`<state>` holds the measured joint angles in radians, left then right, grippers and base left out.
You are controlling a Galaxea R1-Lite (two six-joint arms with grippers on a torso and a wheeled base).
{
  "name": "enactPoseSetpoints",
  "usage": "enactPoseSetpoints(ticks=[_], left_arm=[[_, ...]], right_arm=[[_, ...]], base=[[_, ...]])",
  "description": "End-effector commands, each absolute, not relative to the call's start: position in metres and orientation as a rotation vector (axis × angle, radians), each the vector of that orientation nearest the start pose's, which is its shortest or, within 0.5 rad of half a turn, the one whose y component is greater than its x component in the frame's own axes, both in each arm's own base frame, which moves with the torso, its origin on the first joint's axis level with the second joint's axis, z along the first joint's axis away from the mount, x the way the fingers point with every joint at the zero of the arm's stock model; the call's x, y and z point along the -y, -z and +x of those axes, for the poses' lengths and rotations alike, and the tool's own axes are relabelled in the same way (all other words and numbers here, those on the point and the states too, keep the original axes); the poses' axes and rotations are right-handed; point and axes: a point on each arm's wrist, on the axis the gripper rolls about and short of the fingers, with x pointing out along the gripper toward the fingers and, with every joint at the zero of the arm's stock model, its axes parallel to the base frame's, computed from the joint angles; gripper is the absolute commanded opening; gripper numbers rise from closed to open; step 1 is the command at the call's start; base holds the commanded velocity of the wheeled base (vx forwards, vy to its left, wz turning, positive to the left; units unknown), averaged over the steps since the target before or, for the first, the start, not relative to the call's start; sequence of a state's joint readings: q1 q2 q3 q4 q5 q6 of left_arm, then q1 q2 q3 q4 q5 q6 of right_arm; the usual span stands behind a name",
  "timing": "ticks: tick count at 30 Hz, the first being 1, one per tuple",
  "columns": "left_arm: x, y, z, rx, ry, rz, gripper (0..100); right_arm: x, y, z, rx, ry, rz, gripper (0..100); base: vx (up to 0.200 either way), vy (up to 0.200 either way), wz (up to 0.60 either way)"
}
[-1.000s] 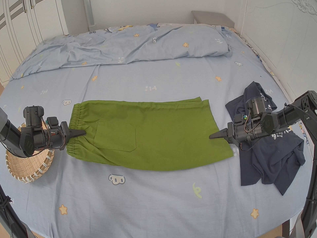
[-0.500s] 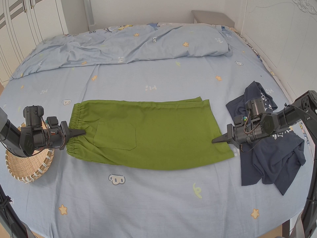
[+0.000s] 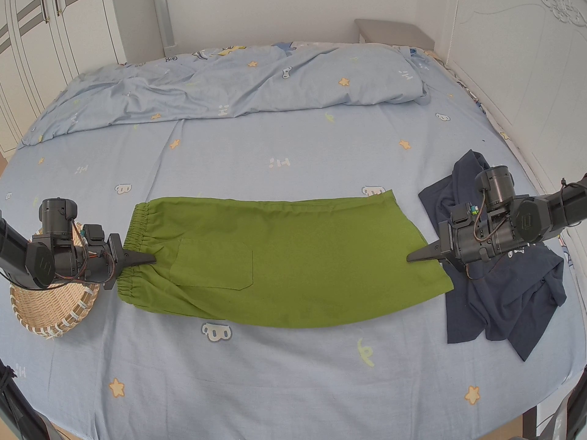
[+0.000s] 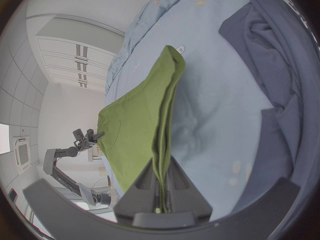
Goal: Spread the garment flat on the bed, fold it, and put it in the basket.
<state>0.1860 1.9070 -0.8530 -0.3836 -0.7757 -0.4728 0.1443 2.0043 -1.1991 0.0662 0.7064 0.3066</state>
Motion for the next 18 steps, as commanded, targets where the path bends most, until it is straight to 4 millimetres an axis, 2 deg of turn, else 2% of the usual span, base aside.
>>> enactPoseSetpoints(ticks=[1, 5, 9, 10, 11, 18], left_arm=[[-0.044, -0.118, 0.304, -0.745, 0.424, -0.719, 0], [-0.035, -0.111, 0.275, -0.808, 0.438, -0.68, 0], [-0.032, -0.096, 0.243, -0.865, 0.428, -0.675, 0], [-0.032, -0.096, 0.243, -0.865, 0.428, -0.675, 0], [-0.031, -0.089, 0.229, -0.89, 0.419, -0.672, 0], [-0.044, -0.077, 0.186, -0.884, 0.362, -0.641, 0]], right_arm=[[-0.06, -0.144, 0.329, -0.964, -0.667, 0.521, 0], [-0.059, -0.132, 0.301, -1.028, -0.665, 0.518, 0], [-0.057, -0.106, 0.273, -1.125, -0.662, 0.5, 0], [-0.057, -0.106, 0.273, -1.125, -0.662, 0.5, 0], [-0.059, -0.094, 0.261, -1.167, -0.666, 0.498, 0], [-0.074, -0.063, 0.223, -1.207, -0.731, 0.464, 0]], base=[[0.0, 0.0, 0.0], [0.0, 0.0, 0.0], [0.0, 0.0, 0.0], [0.0, 0.0, 0.0], [0.0, 0.0, 0.0], [0.0, 0.0, 0.0]])
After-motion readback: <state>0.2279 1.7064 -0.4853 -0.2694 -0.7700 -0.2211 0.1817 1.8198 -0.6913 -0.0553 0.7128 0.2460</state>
